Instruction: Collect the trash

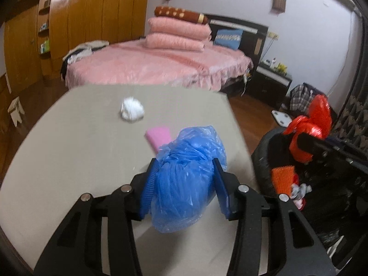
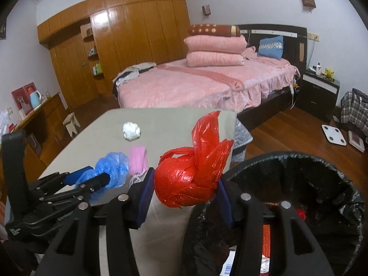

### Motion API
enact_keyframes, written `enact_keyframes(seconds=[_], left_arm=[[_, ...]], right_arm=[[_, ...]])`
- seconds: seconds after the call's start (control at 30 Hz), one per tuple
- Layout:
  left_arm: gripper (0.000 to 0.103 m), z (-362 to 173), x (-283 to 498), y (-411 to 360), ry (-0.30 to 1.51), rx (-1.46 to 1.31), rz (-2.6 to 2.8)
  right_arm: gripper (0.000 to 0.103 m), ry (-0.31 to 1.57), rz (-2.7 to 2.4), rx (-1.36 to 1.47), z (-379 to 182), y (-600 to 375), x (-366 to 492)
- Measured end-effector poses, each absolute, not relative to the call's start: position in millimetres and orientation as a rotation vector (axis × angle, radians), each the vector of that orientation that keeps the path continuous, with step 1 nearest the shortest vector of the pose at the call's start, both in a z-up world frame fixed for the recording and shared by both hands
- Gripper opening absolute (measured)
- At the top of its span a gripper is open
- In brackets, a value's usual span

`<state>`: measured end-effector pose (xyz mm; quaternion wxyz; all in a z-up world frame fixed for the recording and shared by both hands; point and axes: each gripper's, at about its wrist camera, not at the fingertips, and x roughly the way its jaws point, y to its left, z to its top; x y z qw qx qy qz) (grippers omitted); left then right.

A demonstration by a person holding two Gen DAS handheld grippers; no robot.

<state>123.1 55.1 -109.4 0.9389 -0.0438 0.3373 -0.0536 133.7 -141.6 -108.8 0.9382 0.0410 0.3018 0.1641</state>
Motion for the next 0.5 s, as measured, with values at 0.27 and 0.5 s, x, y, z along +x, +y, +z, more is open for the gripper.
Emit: enact_keyframes(seconds=[0.27,0.5], left_arm=[[0.045,-55.7,109.3,19.4,0.575,-0.065,-0.186],[0.045,-24.1,108.5,-30.8,0.505,-0.039,-0.295]], right_arm=[[0.050,0.528,0.307,0.104,-67.8,-174.7,111.3],[0.050,0.474,0.250,0.114,-40.6,-217.7,99.2]])
